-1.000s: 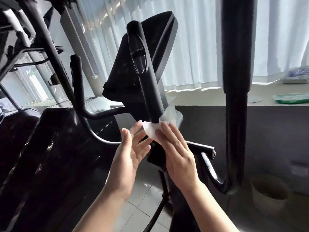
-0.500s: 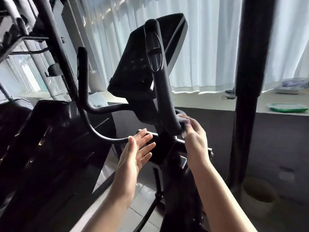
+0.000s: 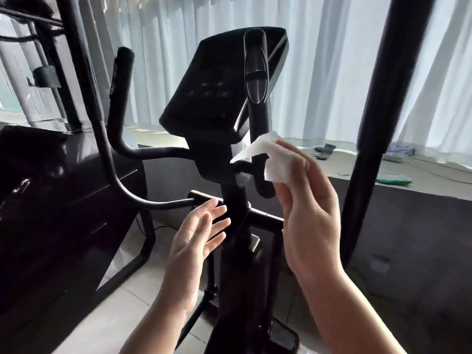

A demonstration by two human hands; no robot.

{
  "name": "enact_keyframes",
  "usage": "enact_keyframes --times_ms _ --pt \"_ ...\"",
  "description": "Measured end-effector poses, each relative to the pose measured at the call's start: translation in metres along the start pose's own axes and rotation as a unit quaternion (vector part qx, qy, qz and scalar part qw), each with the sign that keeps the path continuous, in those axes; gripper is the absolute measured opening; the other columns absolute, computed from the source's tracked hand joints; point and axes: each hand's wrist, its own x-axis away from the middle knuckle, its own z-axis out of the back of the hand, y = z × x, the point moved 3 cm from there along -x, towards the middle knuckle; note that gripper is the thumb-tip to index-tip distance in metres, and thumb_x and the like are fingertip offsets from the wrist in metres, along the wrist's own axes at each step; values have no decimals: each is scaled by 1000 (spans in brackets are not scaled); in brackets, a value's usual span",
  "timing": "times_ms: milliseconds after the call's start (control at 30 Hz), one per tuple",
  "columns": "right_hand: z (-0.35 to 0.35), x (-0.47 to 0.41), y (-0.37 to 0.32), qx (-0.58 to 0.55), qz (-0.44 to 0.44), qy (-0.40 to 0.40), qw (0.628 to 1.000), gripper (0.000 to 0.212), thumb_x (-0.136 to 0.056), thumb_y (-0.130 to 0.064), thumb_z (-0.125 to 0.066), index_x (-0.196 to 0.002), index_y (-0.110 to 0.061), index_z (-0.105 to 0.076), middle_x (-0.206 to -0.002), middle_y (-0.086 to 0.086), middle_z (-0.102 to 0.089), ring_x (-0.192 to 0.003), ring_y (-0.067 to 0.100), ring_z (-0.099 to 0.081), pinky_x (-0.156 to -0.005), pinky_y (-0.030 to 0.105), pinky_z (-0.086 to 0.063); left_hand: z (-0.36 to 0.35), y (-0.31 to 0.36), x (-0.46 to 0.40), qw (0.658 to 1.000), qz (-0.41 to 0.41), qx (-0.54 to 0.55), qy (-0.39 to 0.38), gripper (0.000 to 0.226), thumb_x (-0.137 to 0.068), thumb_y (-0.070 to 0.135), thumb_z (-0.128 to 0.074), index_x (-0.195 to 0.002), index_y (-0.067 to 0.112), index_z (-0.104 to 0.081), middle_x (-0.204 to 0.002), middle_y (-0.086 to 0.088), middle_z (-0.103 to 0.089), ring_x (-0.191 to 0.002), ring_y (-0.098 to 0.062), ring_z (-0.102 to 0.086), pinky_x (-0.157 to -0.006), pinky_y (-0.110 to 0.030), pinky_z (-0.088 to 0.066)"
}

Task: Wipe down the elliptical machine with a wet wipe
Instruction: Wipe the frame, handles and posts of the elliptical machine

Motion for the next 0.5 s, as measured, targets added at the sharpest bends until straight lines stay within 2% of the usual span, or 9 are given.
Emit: enact_keyframes --times_ms 33,67,133,200,300,400,433,467,500 --pt "3 -6 3 119 92 -12 988 25 -102 -7 -45 -118 -5 -65 -123 3 -67 -125 16 -55 -104 34 -45 4 -2 1 1000 -3 6 2 38 -90 45 -52 -123 28 -60 -119 7 -69 -113 -15 -65 -95 -34 -48" --pt "5 -11 12 264 194 -47 944 27 -100 -4 -47 -120 -2 -64 -128 8 -63 -131 20 -50 -108 36 -42 7 -4 3 1000 -3 11 6 37 -90 44 -53 -121 27 -61 -119 7 -69 -112 -15 -65 -94 -33 -48" --pt "11 -20 43 479 354 -164 786 28 -98 -1 -50 -121 0 -65 -133 12 -59 -134 24 -45 -111 39 -38 11 -12 6 1000 10 27 11 32 -93 42 -55 -118 25 -63 -116 6 -70 -110 -16 -66 -92 -32 -49" --pt "19 -27 65 562 396 -243 685 29 -101 -3 -44 -116 -2 -69 -131 10 -61 -131 23 -48 -114 38 -34 15 -19 8 999 21 46 14 37 -86 37 -51 -117 22 -65 -114 5 -71 -107 -16 -67 -90 -30 -50" --pt "33 -25 75 610 460 -284 579 25 -98 -1 -49 -107 -1 -72 -123 11 -66 -126 23 -54 -112 39 -36 17 -24 8 998 27 56 17 39 -83 37 -50 -116 21 -65 -113 4 -72 -105 -15 -68 -88 -29 -51" --pt "34 -11 82 717 479 -327 388 24 -92 -5 -51 -103 -2 -72 -121 13 -67 -127 26 -54 -117 40 -29 16 -32 10 998 42 56 8 36 -87 35 -49 -116 22 -65 -113 5 -71 -105 -13 -68 -86 -27 -53" --pt "35 -6 87 750 435 -342 361 29 -92 -5 -45 -97 -3 -73 -116 13 -69 -125 26 -55 -117 39 -28 17 -34 13 997 46 59 7 32 -90 31 -49 -116 22 -65 -112 5 -71 -104 -12 -68 -86 -27 -53" --pt "36 1 91 761 393 -351 379 33 -91 -6 -40 -88 -5 -73 -108 13 -71 -120 26 -59 -115 37 -31 19 -36 16 997 50 61 8 28 -94 26 -48 -116 22 -65 -112 6 -71 -104 -11 -68 -87 -28 -53" --pt "40 10 94 750 358 -351 432 35 -90 -8 -39 -79 -8 -72 -97 11 -73 -113 26 -63 -112 35 -36 22 -39 19 997 54 61 10 26 -97 22 -47 -116 23 -65 -112 6 -71 -103 -11 -68 -88 -28 -52"
